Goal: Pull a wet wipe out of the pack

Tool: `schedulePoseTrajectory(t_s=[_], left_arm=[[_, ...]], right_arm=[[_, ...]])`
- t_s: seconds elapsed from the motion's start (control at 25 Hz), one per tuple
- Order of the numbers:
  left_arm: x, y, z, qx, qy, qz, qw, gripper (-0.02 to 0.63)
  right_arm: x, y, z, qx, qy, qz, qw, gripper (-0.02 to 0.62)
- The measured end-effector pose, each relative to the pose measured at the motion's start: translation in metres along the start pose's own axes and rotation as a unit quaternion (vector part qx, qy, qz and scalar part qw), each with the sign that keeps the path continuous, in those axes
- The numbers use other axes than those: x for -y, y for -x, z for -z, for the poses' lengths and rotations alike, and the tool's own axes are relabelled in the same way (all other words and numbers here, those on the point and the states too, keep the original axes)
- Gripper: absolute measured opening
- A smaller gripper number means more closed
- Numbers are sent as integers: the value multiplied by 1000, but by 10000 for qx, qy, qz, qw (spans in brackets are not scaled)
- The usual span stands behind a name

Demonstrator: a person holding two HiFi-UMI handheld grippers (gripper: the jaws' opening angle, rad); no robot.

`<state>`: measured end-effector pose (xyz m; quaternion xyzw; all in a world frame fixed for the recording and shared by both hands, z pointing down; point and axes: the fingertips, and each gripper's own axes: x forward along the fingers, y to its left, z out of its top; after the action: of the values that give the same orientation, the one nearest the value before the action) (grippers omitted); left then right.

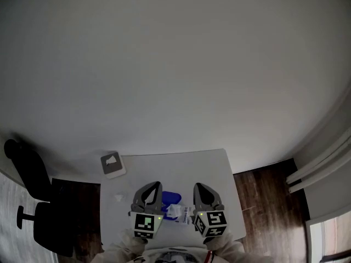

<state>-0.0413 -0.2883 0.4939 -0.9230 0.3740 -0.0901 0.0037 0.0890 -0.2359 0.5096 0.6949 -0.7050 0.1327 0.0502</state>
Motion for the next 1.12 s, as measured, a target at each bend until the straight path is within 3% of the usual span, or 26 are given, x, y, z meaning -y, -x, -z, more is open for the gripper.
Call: schedulePoseTrajectory(t_s=[0.32,0.76,0.92,1.12], left_arm=[[-1,1,2,-50,15,-44,10000,5],[8,3,12,-191,36,-84,9998,5],[11,8,16,-270,75,-135,9995,5],[7,10,22,-347,86,-220,9991,5]], right_arm=[[9,-2,13,-264,63,-59,9996,51],[15,2,55,-931,173,-437,9945,207],[3,6,84,-1436,270,-854,9856,308],[-9,2,113,-1775,407,-1138,9767,357]])
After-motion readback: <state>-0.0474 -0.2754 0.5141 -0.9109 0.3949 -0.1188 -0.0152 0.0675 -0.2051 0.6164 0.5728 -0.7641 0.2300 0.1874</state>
